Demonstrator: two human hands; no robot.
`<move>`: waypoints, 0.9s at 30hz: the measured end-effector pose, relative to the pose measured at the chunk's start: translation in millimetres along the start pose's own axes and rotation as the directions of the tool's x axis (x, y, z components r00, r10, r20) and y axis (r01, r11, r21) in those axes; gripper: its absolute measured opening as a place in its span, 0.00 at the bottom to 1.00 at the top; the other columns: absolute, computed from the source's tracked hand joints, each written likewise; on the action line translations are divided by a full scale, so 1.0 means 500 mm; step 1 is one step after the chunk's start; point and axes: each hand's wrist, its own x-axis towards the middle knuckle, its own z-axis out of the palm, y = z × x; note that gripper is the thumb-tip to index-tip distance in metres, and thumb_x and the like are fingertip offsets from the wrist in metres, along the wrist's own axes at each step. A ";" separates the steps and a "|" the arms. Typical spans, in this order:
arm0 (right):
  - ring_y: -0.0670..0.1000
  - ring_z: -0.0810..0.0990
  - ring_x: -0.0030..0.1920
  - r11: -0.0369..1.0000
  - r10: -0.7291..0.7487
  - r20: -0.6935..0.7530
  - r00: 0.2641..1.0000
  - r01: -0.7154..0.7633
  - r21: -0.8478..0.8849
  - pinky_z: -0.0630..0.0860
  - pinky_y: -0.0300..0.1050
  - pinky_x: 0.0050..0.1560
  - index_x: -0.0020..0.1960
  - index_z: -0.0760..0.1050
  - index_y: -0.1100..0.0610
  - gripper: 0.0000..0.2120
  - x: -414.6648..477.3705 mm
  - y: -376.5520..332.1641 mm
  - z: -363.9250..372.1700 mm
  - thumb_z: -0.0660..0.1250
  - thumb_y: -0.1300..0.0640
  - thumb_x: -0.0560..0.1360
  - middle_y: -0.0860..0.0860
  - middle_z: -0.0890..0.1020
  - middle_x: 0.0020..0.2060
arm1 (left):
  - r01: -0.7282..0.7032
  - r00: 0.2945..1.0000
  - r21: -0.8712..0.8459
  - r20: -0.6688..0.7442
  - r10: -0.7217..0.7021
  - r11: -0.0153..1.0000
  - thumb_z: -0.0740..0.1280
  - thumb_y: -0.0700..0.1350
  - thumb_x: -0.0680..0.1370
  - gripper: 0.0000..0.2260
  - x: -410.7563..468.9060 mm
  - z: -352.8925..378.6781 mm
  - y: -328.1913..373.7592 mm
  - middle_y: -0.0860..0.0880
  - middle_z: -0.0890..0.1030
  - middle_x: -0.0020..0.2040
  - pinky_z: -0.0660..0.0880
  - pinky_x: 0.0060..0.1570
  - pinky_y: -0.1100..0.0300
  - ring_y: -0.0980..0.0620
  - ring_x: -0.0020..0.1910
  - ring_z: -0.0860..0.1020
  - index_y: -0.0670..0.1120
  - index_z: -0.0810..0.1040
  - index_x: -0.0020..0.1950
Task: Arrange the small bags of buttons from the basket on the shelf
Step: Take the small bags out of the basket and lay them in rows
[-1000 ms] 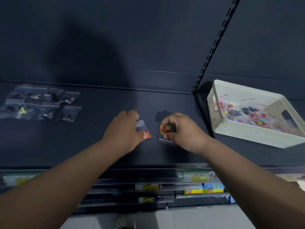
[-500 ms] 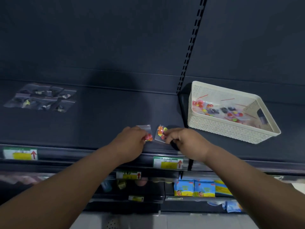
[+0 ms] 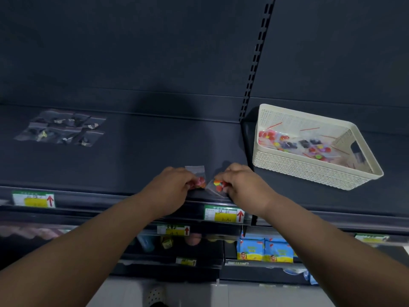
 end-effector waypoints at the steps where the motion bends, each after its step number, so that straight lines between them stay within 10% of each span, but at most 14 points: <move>1: 0.55 0.71 0.58 0.999 0.030 0.015 0.999 -0.030 -0.023 0.71 0.47 0.59 0.66 0.73 0.50 0.18 0.002 -0.005 -0.003 0.63 0.57 0.77 0.52 0.72 0.55 | -0.007 1.000 0.009 -0.006 0.007 1.000 0.57 0.41 0.81 0.14 -0.001 -0.001 -0.003 0.51 0.76 0.60 0.67 0.59 0.60 0.51 0.59 0.68 0.49 0.76 0.63; 6: 0.54 0.77 0.52 0.990 0.139 -0.013 0.990 -0.139 0.013 0.74 0.44 0.52 0.61 0.73 0.52 0.16 0.005 -0.028 -0.019 0.66 0.48 0.76 0.51 0.74 0.52 | -0.049 0.997 -0.009 -0.060 0.049 0.999 0.61 0.43 0.80 0.10 -0.003 0.000 -0.018 0.53 0.77 0.57 0.69 0.57 0.61 0.53 0.57 0.70 0.49 0.78 0.59; 11: 0.51 0.75 0.54 0.998 0.021 0.031 0.999 -0.023 0.065 0.72 0.41 0.57 0.59 0.79 0.50 0.15 0.011 -0.022 -0.016 0.65 0.62 0.75 0.49 0.75 0.51 | -0.096 0.986 -0.050 -0.141 0.088 0.994 0.63 0.46 0.79 0.10 0.002 0.002 -0.017 0.55 0.77 0.57 0.68 0.57 0.61 0.53 0.57 0.71 0.51 0.78 0.60; 19: 0.52 0.80 0.44 0.955 0.213 0.051 0.976 -0.219 0.199 0.73 0.41 0.43 0.50 0.80 0.55 0.08 0.043 -0.064 -0.005 0.70 0.53 0.74 0.53 0.82 0.43 | -0.075 0.987 -0.023 -0.141 0.071 0.997 0.65 0.47 0.78 0.10 -0.012 0.004 -0.048 0.56 0.80 0.55 0.68 0.53 0.63 0.54 0.54 0.71 0.54 0.81 0.57; 27: 0.48 0.81 0.48 0.943 0.204 0.138 0.969 -0.232 0.238 0.76 0.38 0.46 0.55 0.80 0.50 0.13 0.044 -0.090 -0.005 0.66 0.64 0.75 0.48 0.83 0.47 | -0.042 0.993 -0.047 -0.116 0.037 0.998 0.64 0.42 0.78 0.09 -0.034 -0.022 -0.090 0.56 0.80 0.53 0.67 0.51 0.65 0.57 0.53 0.69 0.52 0.82 0.53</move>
